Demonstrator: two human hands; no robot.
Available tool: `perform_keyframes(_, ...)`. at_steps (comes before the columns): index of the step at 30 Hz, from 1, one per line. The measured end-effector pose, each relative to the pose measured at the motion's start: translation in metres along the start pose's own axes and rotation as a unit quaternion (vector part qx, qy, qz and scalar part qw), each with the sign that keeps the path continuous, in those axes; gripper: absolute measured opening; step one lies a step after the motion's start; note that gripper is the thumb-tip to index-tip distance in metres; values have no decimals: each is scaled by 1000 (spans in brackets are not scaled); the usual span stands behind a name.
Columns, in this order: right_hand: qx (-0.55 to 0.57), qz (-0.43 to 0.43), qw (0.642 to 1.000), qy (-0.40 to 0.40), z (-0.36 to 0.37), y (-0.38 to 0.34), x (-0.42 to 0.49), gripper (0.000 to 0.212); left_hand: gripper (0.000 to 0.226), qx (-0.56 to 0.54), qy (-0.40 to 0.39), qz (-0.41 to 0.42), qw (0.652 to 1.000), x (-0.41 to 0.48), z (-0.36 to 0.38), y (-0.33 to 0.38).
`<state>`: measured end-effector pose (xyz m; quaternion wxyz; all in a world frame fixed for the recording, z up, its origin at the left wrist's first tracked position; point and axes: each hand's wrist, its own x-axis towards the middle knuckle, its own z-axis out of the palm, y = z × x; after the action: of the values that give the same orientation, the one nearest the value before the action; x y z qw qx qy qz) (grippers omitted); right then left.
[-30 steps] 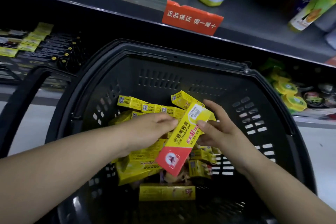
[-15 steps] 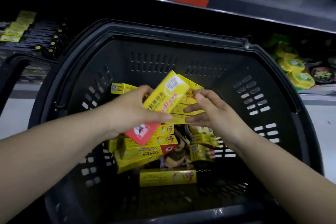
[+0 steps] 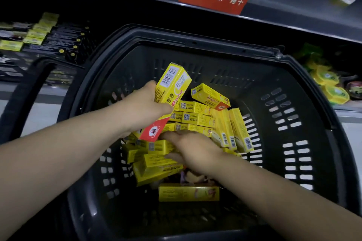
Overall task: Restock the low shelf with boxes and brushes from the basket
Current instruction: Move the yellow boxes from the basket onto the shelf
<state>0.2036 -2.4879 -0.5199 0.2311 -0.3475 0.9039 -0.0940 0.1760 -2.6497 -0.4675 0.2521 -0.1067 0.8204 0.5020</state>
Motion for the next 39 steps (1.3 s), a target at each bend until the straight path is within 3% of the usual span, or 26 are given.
perform_keyframes(4, 183, 54, 976, 107, -29, 12, -40, 43, 34, 0, -10, -50, 999, 3, 0, -3)
perform_keyframes(7, 441, 81, 874, 185, -52, 23, -72, 35, 44, -77, -67, -83, 991, 1, 2, -4)
perform_keyframes(9, 513, 68, 824, 230, -62, 29, -86, 37, 53, -97, -88, -85, 988, -2, 5, -2)
perform_keyframes(11, 486, 27, 835, 255, -68, 27, -91, 41, 59, -134, -101, -101, 981, -5, 8, 2)
perform_keyframes(12, 438, 1, 860, 262, -70, 24, -91, 42, 61, -157, -114, -114, 974, -6, 9, 4)
perform_keyframes(15, 174, -76, 945, 266, -66, 18, -87, 48, 52, -223, -160, -146, 951, -7, 11, 7)
perform_keyframes(17, 65, -104, 959, 257, -59, 16, -85, 47, 46, -265, -171, -146, 938, -8, 13, 7)
perform_keyframes(21, 29, -120, 961, 248, -40, 5, -83, 48, 47, -296, -179, -144, 927, -13, 17, 8)
perform_keyframes(24, 124, -99, 954, 255, -36, 1, -79, 54, 36, -294, -159, -147, 931, -13, 17, 9)
perform_keyframes(26, 288, -55, 917, 270, -38, 0, -77, 64, 36, -298, -155, -146, 930, -11, 16, 9)
perform_keyframes(28, 493, -1, 829, 263, -42, 0, -74, 57, 39, -311, -162, -137, 927, -10, 16, 10)
perform_keyframes(30, 626, 71, 734, 254, -42, 1, -68, 44, 43, -312, -161, -118, 929, -11, 16, 10)
perform_keyframes(33, 747, 162, 625, 160, -40, -4, -59, 68, 49, -294, -169, -88, 937, -15, 19, 12)
perform_keyframes(34, 765, 171, 607, 127, -40, -5, -57, 65, 52, -283, -177, -80, 939, -17, 21, 12)
perform_keyframes(35, 762, 171, 615, 105, -39, -6, -57, 54, 56, -273, -179, -75, 942, -19, 24, 12)
perform_keyframes(37, 723, 189, 657, 101, -39, -4, -59, 41, 61, -269, -159, -82, 947, -18, 28, 9)
perform_keyframes(39, 689, 214, 681, 129, -38, 4, -61, 47, 48, -284, -149, -114, 940, -14, 27, 9)
